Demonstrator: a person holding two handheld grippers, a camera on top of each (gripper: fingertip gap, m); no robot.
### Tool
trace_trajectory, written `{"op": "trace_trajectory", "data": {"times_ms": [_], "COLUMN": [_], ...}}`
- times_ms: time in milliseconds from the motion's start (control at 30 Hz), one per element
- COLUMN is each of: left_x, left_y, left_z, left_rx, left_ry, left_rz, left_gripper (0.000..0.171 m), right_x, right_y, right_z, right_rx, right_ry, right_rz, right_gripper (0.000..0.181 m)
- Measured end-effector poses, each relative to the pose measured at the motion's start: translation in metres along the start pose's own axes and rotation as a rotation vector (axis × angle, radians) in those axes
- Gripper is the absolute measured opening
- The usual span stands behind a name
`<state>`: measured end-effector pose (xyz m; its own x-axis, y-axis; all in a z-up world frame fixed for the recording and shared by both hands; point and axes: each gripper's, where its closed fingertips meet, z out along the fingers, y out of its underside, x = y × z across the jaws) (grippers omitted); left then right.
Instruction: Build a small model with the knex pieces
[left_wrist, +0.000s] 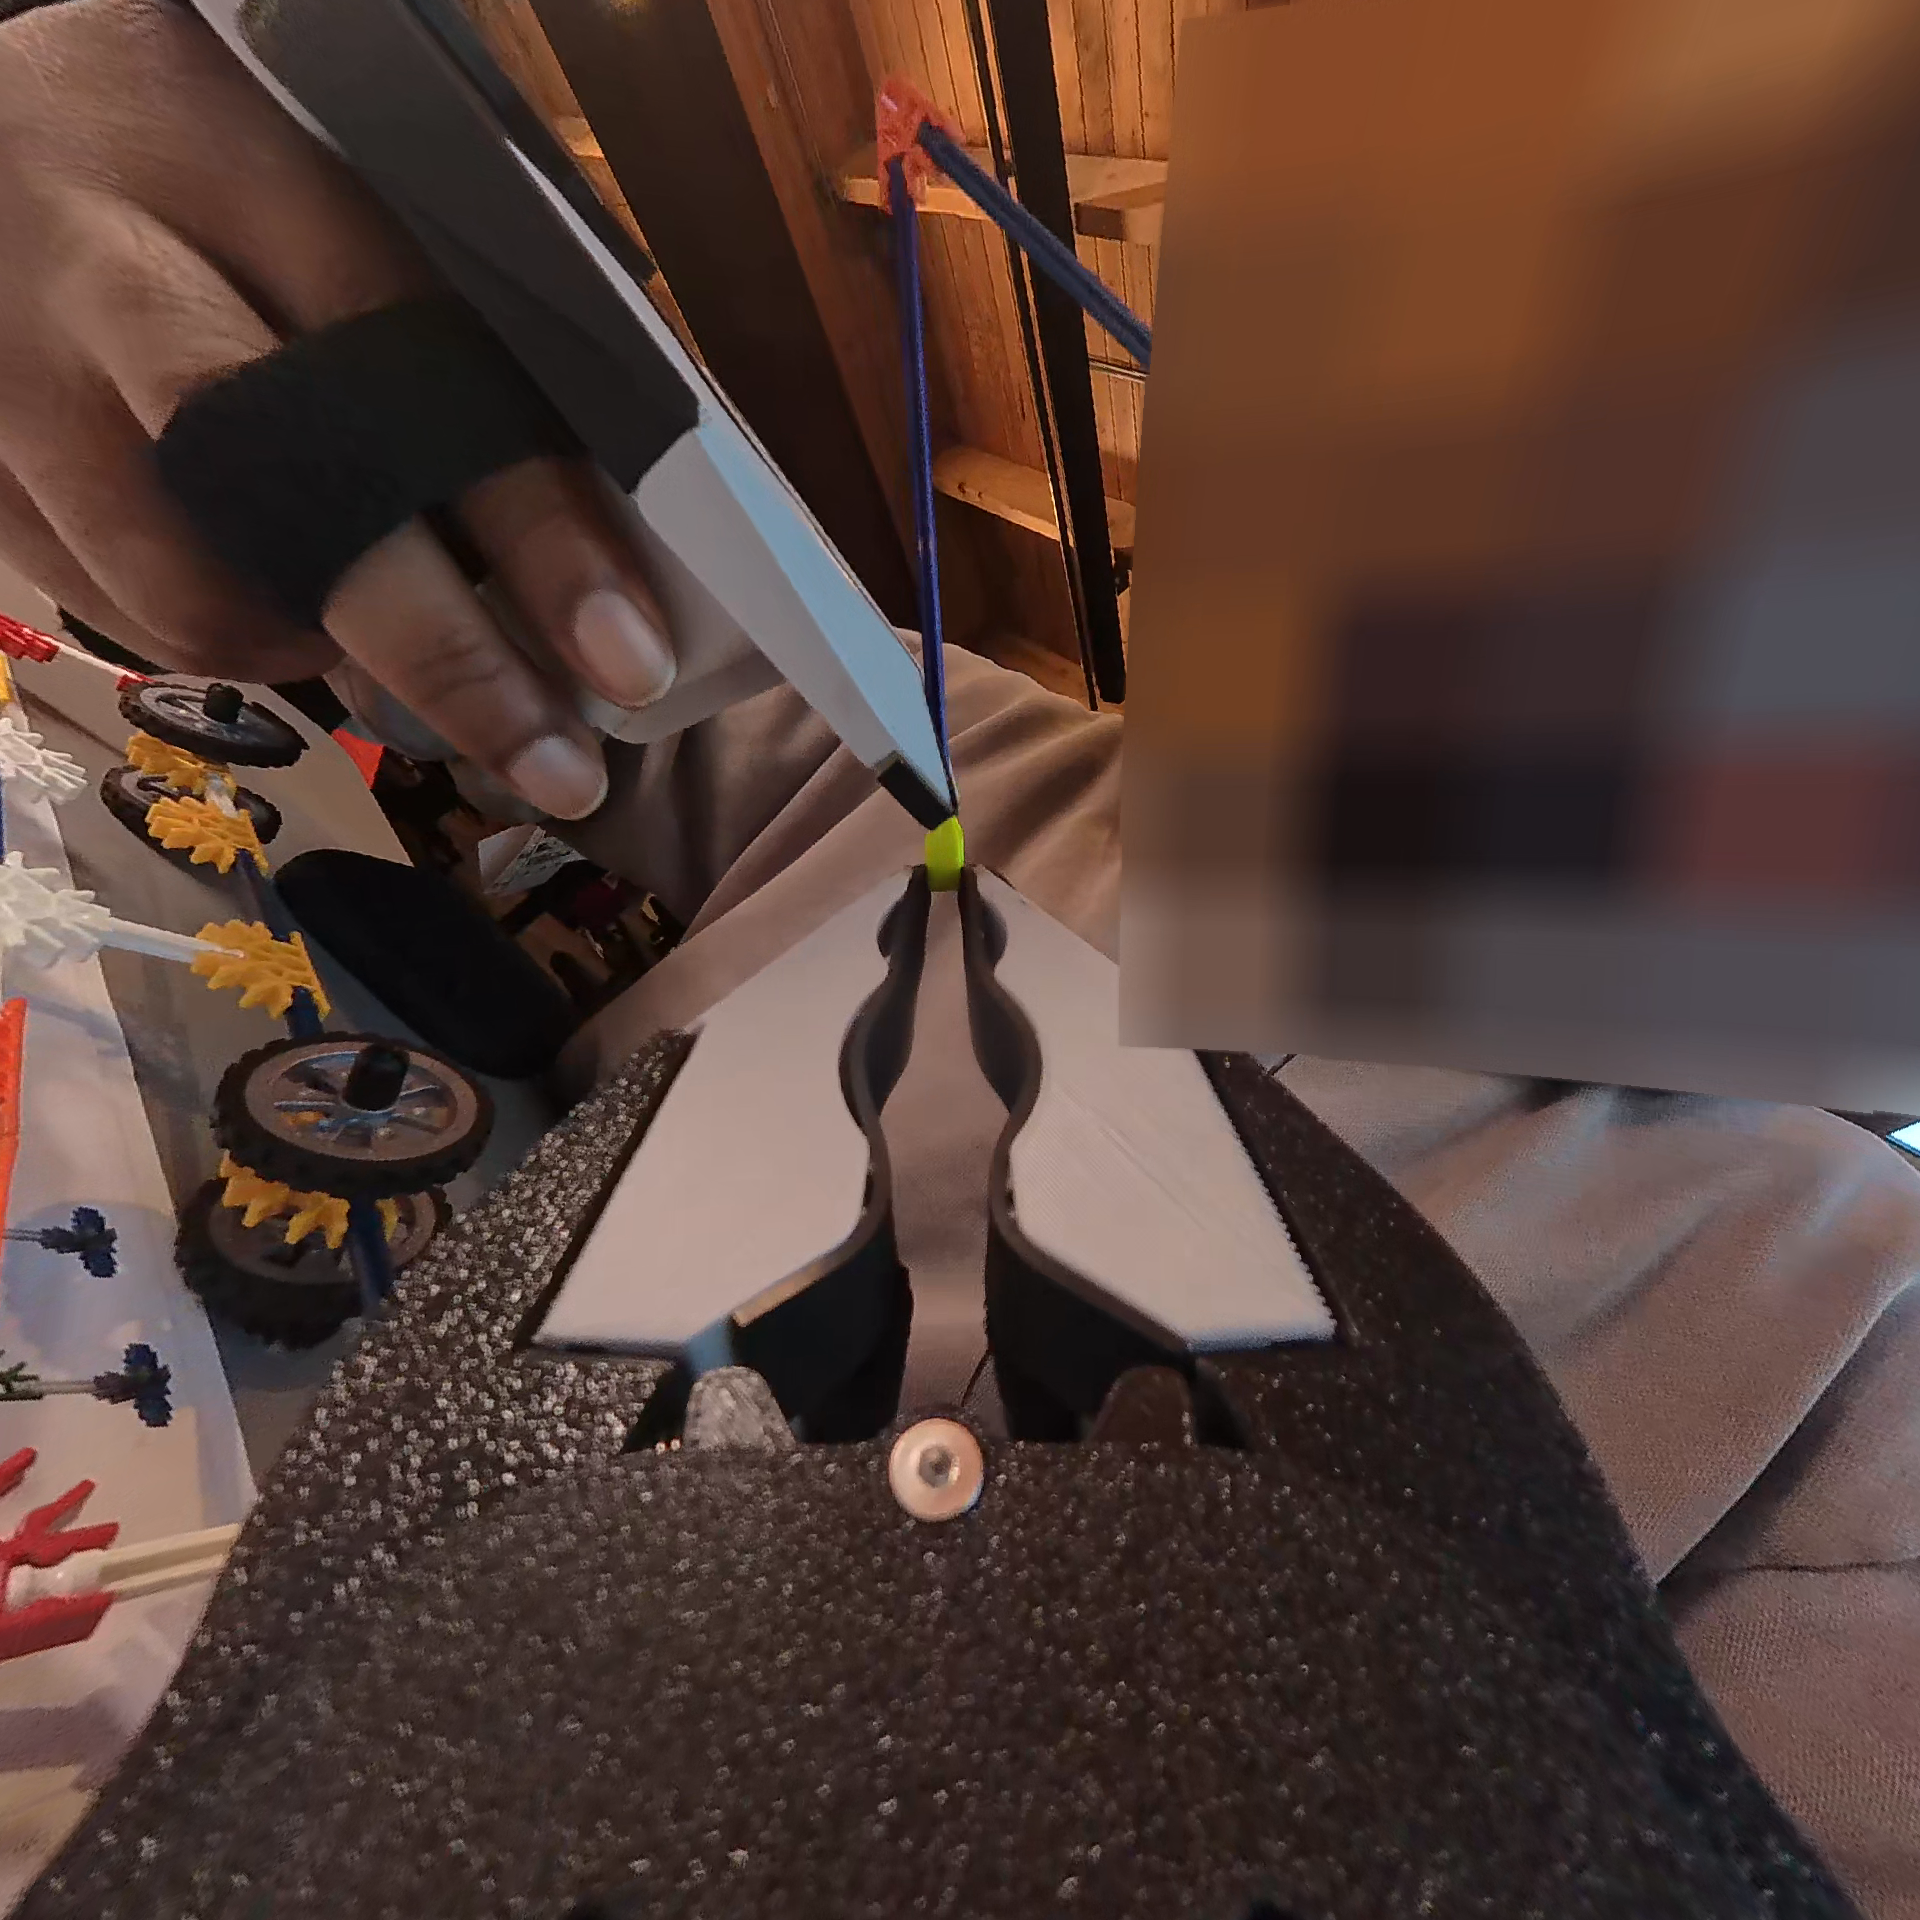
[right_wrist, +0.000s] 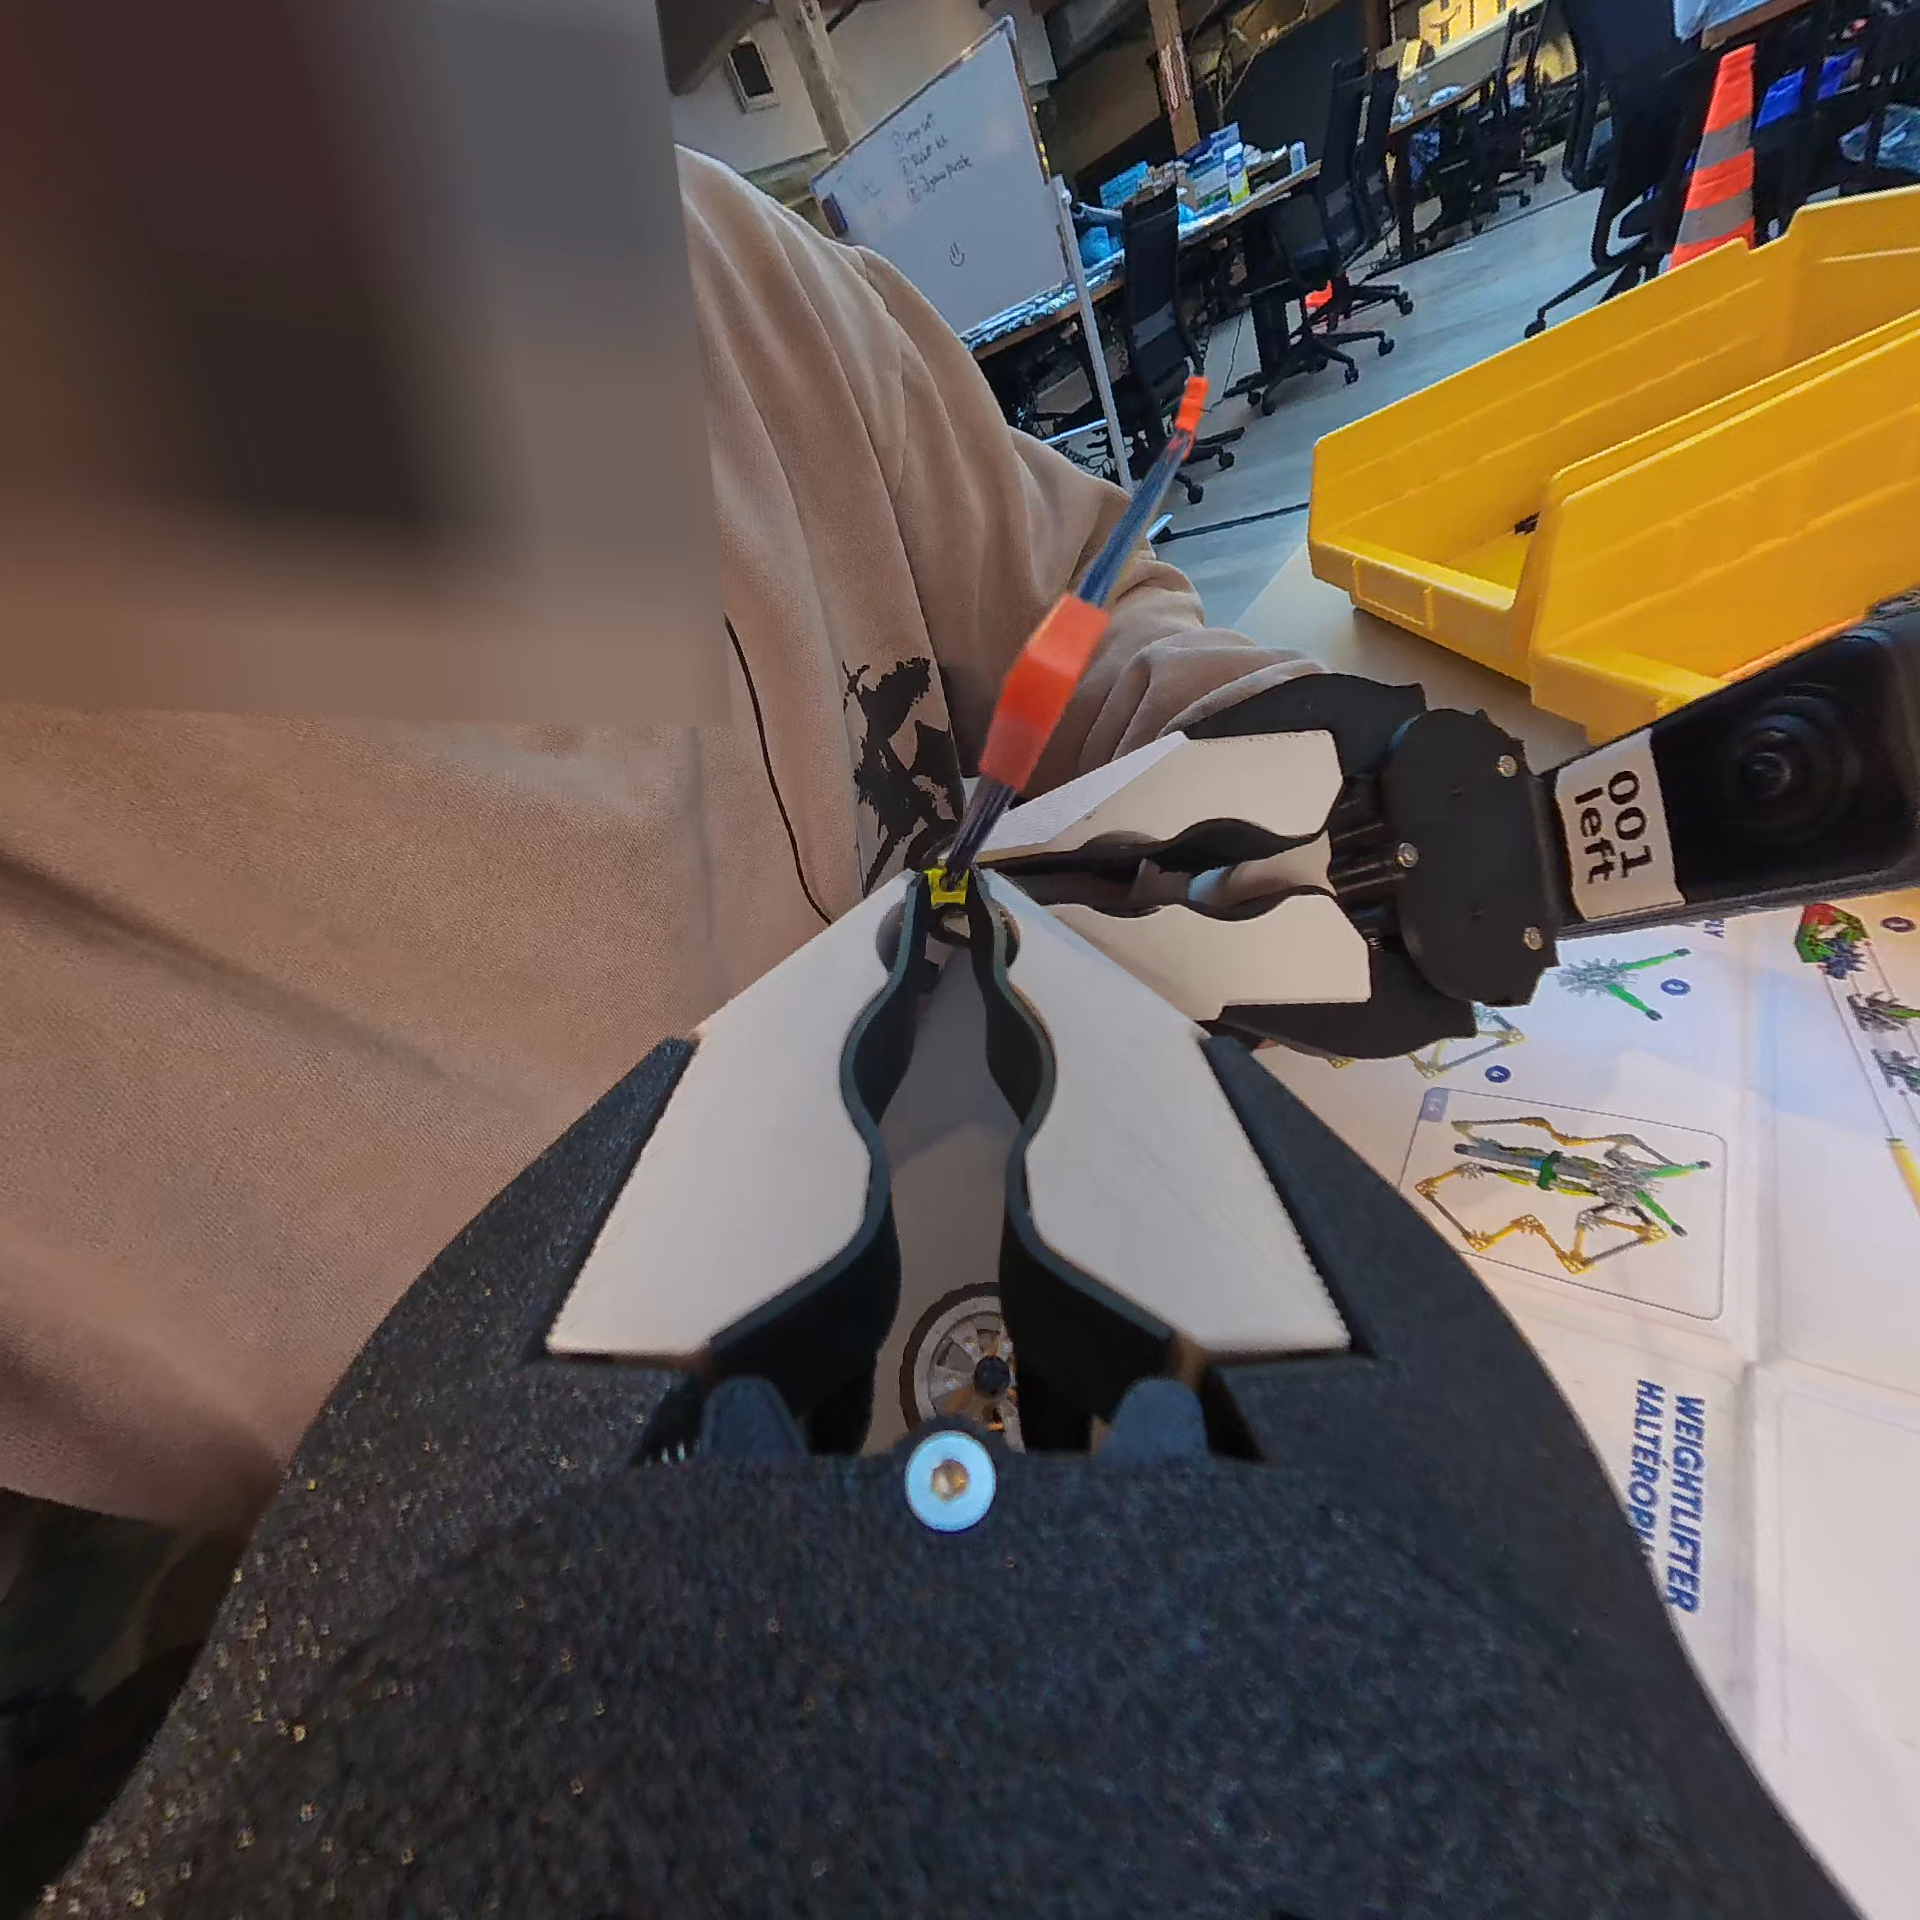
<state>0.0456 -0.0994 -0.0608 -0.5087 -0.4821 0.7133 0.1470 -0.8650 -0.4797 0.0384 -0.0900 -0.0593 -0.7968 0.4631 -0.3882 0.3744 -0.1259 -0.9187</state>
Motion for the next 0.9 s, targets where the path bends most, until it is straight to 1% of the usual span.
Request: {"op": "trace_trajectory", "data": {"times_ms": [167,200,233,267,300,367,400,433,500,600,633,700,767,833,900], "left_x": [-0.001,-0.004,-0.009,-0.016,-0.024,-0.052,-0.061,-0.062,-0.058,-0.066,-0.07,-0.075,-0.075,-0.075,-0.072], "left_y": [0.0,-0.002,-0.006,-0.01,-0.014,-0.012,-0.01,-0.01,-0.01,-0.004,-0.005,-0.009,-0.013,-0.012,-0.005], "left_z": [0.0,-0.002,-0.007,-0.014,-0.024,-0.057,-0.072,-0.077,-0.068,-0.058,-0.06,-0.067,-0.076,-0.087,-0.095], "left_rx": [0.005,0.016,0.024,0.024,0.008,-0.115,-0.172,-0.188,-0.16,-0.172,-0.163,-0.156,-0.167,-0.22,-0.344], "left_ry": [-0.011,-0.04,-0.1,-0.19,-0.308,-0.64,-0.765,-0.805,-0.77,-0.737,-0.757,-0.805,-0.865,-0.937,-1.003], "left_rz": [-0.002,0.006,0.028,0.075,0.138,0.272,0.315,0.332,0.322,0.308,0.299,0.306,0.347,0.397,0.478], "left_gripper": [0.003,0.004,0.005,0.007,0.014,0.018,0.018,0.017,0.013,0.004,0.0,0.0,0.0,0.001,0.009], "right_x": [0.0,0.003,0.009,0.015,0.021,0.03,0.033,0.036,0.041,0.047,0.048,0.05,0.051,0.05,0.05], "right_y": [0.0,0.0,0.0,0.001,0.004,0.01,0.016,0.021,0.028,0.041,0.044,0.051,0.054,0.055,0.054], "right_z": [-0.001,-0.003,-0.006,-0.01,-0.015,-0.028,-0.033,-0.037,-0.041,-0.037,-0.035,-0.035,-0.039,-0.044,-0.05], "right_rx": [0.004,0.014,0.02,0.024,0.022,0.026,0.02,0.02,0.039,0.015,0.001,-0.044,-0.074,-0.069,-0.054], "right_ry": [0.007,0.024,0.058,0.103,0.154,0.236,0.261,0.29,0.32,0.358,0.366,0.413,0.452,0.472,0.493], "right_rz": [0.011,0.03,0.048,0.059,0.075,0.097,0.122,0.132,0.172,0.192,0.191,0.17,0.148,0.15,0.157], "right_gripper": [0.005,0.004,0.004,0.004,0.003,0.0,0.0,0.0,0.0,0.0,0.0,0.0,0.0,0.0,0.0]}}
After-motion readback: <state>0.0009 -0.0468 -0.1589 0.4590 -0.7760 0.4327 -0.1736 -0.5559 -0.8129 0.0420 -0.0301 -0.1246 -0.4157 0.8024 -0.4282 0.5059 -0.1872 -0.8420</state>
